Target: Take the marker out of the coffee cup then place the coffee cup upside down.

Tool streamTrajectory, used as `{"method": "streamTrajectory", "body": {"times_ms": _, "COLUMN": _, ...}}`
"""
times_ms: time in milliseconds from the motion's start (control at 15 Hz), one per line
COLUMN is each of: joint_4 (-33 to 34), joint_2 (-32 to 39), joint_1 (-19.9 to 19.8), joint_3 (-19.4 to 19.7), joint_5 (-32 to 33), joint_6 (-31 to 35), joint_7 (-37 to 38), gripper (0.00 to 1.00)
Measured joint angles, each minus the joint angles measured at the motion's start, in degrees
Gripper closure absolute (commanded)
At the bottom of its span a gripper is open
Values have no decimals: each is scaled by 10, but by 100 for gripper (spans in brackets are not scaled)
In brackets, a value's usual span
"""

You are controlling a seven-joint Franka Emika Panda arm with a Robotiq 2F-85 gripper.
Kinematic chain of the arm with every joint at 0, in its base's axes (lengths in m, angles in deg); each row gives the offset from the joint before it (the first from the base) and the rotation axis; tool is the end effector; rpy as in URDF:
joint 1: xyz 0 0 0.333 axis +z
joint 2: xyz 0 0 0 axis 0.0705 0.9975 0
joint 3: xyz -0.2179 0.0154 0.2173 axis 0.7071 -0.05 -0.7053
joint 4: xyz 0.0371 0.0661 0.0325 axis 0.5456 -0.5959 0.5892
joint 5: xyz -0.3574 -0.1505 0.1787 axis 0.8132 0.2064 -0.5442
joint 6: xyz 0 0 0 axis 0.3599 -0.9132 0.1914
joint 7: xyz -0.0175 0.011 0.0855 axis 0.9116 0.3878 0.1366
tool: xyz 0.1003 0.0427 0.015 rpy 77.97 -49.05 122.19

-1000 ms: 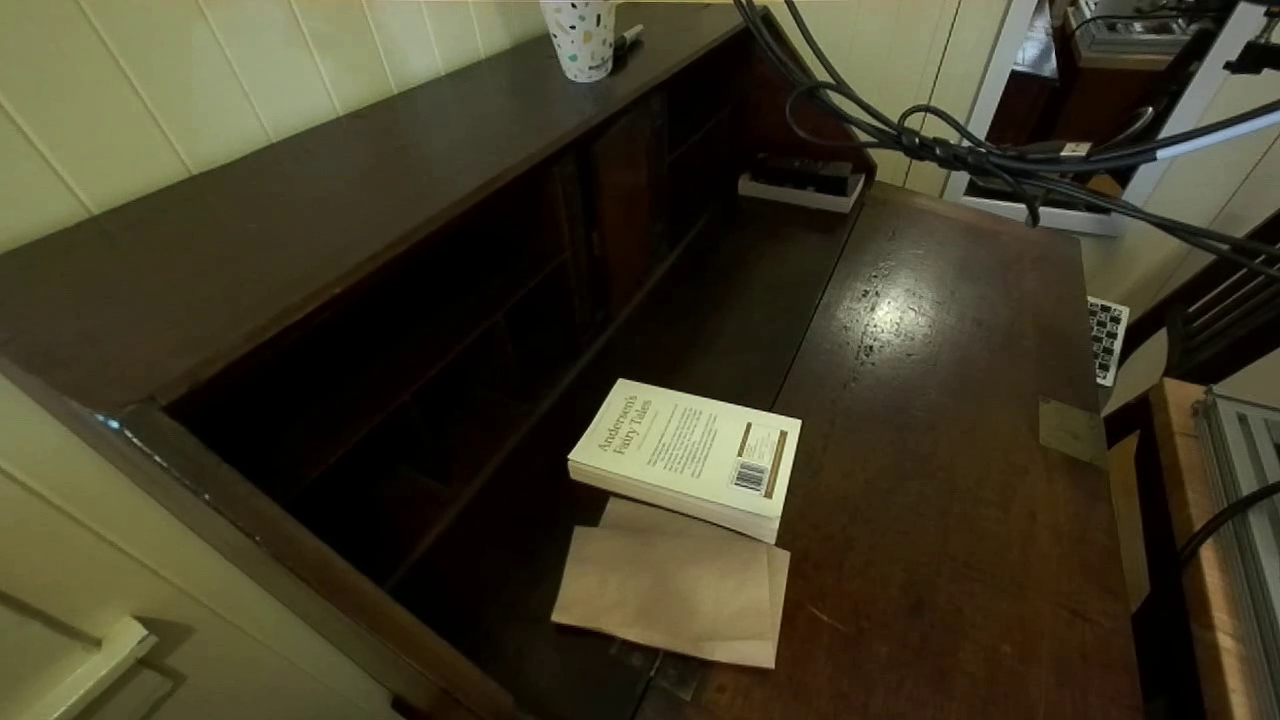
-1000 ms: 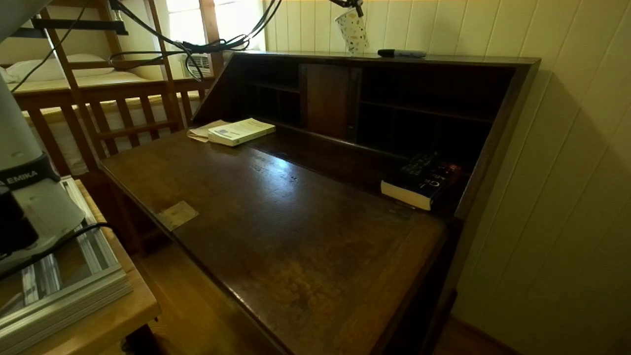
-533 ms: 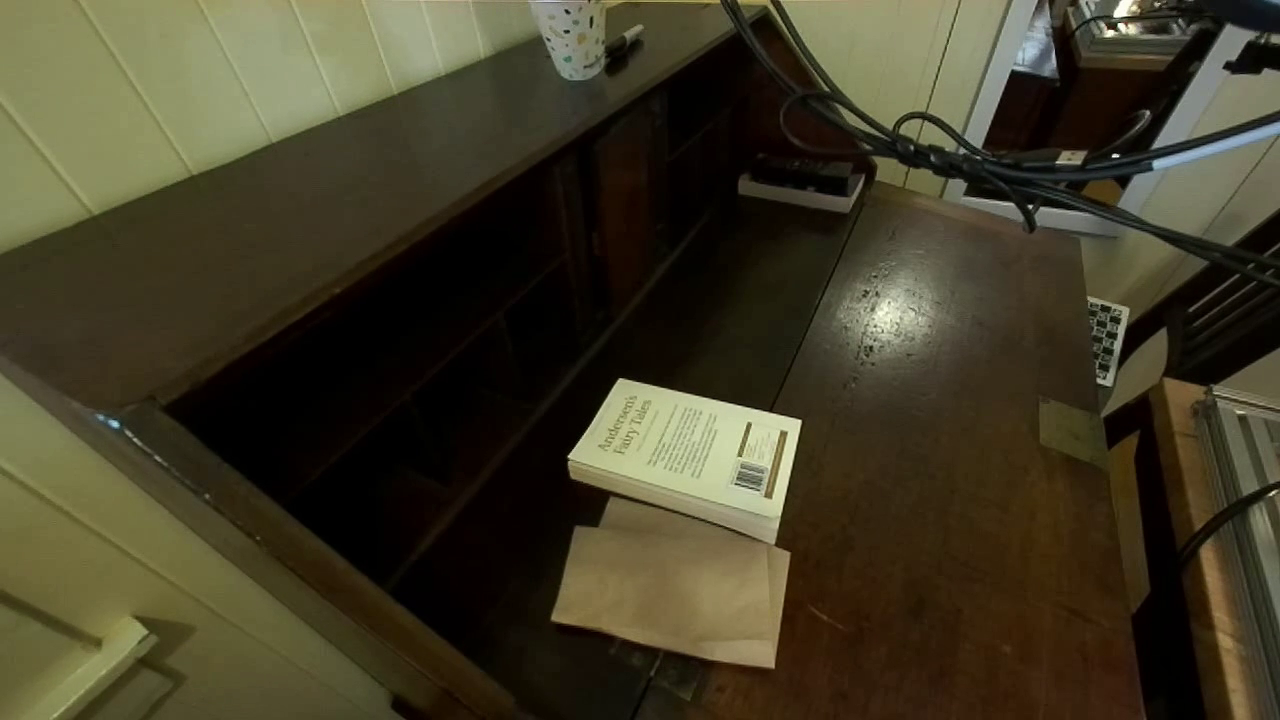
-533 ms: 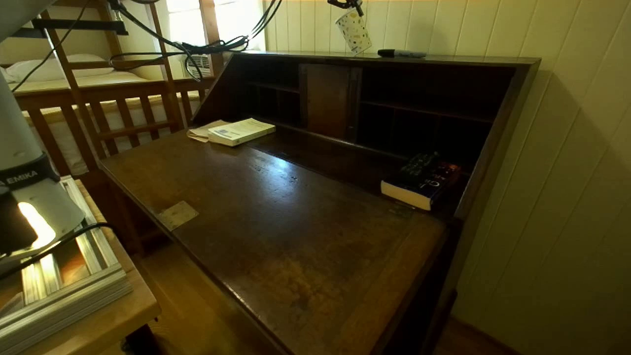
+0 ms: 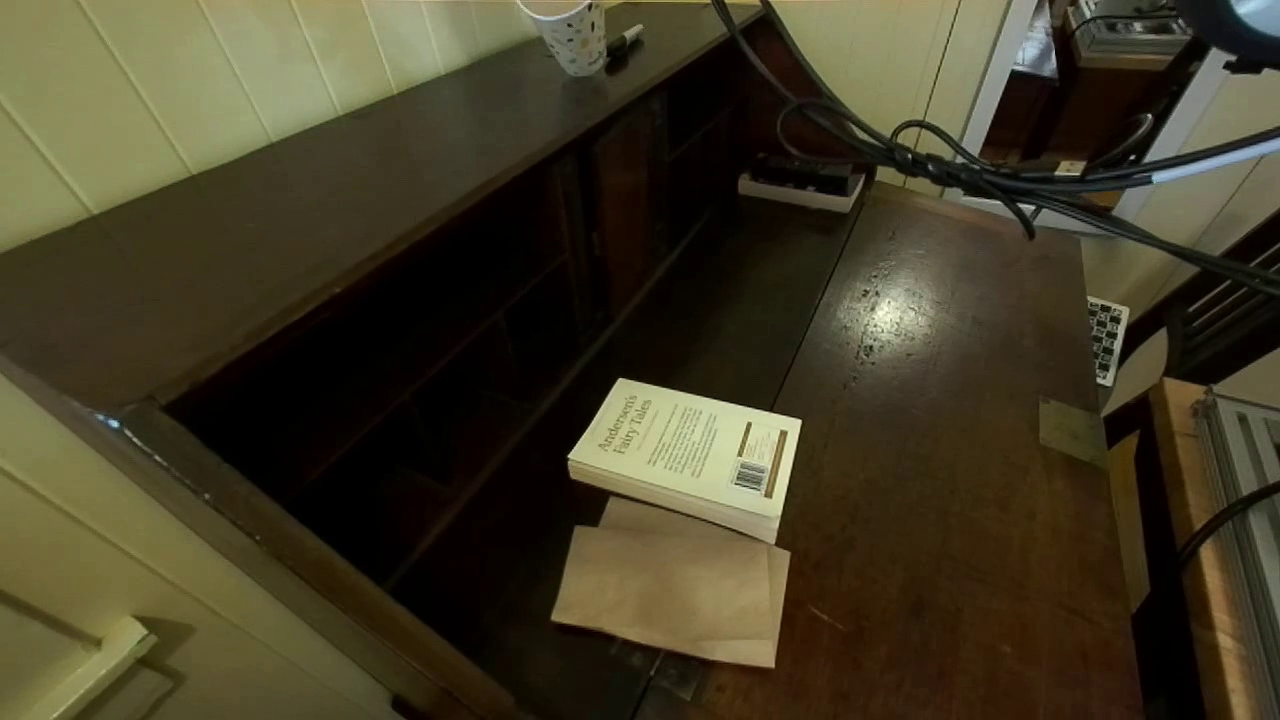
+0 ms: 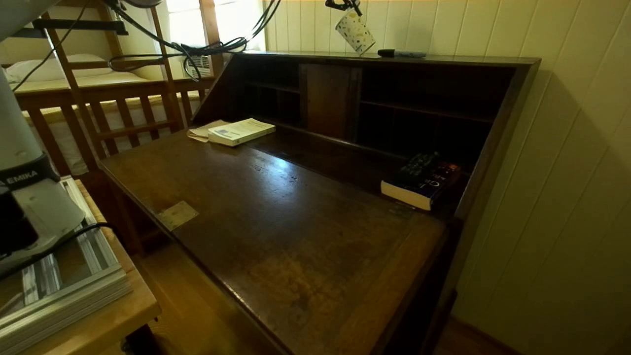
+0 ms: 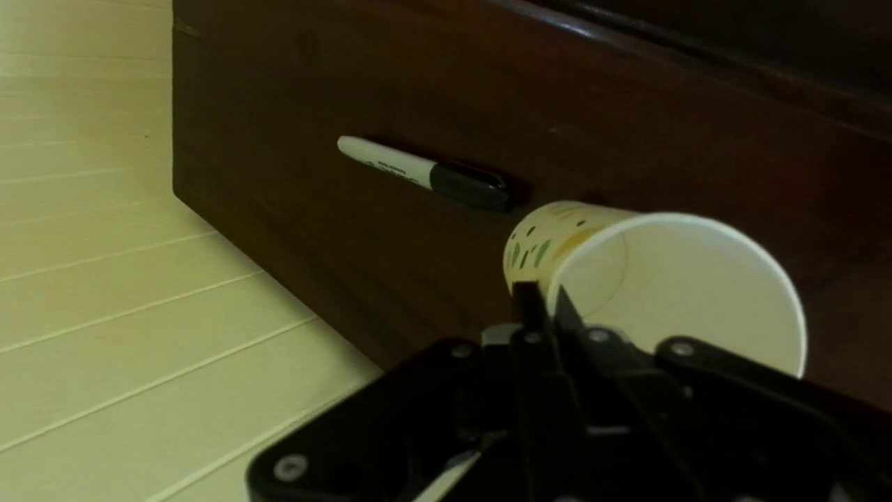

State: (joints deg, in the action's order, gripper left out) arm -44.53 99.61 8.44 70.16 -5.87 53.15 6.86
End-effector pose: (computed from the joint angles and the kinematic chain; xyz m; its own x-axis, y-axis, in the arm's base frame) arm 0.8042 -0.0579 0.5365 0.9471 0.3208 -0.0028 0.2482 -0.7271 0.6400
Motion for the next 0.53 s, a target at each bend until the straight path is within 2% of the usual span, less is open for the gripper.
{"method": "streamTrajectory", "body": {"times_ms": 267, "joint_4": 0, "joint_2": 5, "joint_1": 12, "joint_3": 7, "joint_5": 13, "joint_6": 1, "joint_7": -7, "gripper": 96}}
{"method": "streamTrajectory", "body": {"times_ms": 333, "joint_4": 0, "joint_2": 5, "joint_1": 14, "joint_3": 7, "joint_5": 13, "joint_6": 2, "joint_7": -8, "gripper": 75}}
{"method": "streamTrajectory", "body": {"times_ms": 400, "joint_4": 0, "joint_2": 5, "joint_1": 16, "joint_3": 7, "joint_5": 13, "joint_6": 2, "joint_7": -8, "gripper": 73}}
{"method": "streamTrajectory", "body": {"times_ms": 533, "joint_4": 0, "joint_2": 6, "joint_1": 17, "joint_3": 7, "joint_5": 13, "joint_6": 2, "joint_7": -8, "gripper": 60}}
